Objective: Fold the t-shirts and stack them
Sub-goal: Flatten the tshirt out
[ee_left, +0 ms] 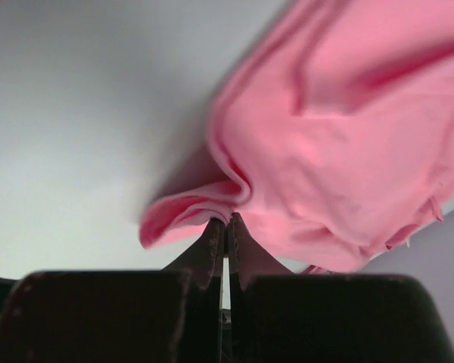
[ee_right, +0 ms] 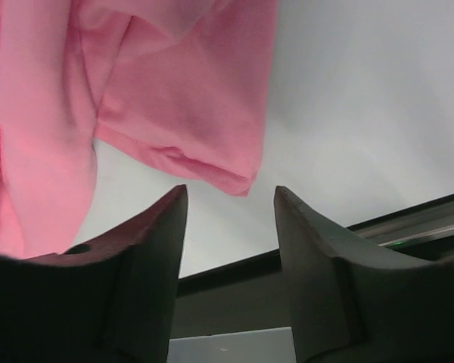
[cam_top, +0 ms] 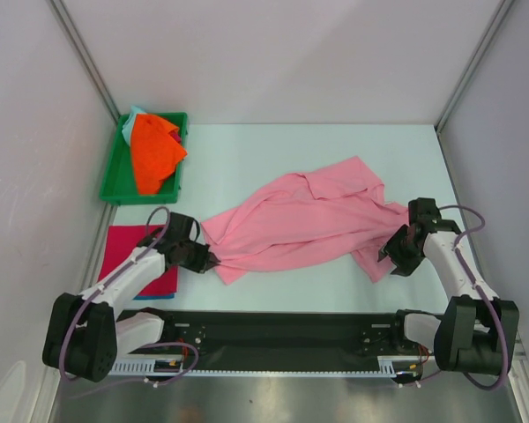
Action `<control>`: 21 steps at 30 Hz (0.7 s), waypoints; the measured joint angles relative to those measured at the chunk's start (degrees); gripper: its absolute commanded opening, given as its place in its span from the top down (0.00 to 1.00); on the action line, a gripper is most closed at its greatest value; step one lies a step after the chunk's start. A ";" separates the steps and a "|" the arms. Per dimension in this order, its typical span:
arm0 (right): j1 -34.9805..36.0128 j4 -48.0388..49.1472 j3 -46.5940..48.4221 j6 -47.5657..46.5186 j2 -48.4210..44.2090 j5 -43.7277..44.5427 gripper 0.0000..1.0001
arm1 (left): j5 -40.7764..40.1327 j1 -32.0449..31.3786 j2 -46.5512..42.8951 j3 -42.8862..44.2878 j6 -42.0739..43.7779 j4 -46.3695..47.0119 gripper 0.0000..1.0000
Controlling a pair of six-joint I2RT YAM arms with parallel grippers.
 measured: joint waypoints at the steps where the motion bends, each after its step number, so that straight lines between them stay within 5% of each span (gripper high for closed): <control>1: -0.24 -0.02 0.00 0.07 0.35 0.26 0.52 | -0.85 0.04 0.11 1.73 1.36 -0.81 1.00; 6: -2.43 0.20 -0.46 0.37 1.79 0.70 0.57 | -3.80 0.07 0.17 9.27 8.33 -0.35 1.00; 21: 0.17 2.71 -7.28 4.57 2.89 -4.37 0.54 | -3.04 0.07 5.53 11.17 17.86 0.24 1.00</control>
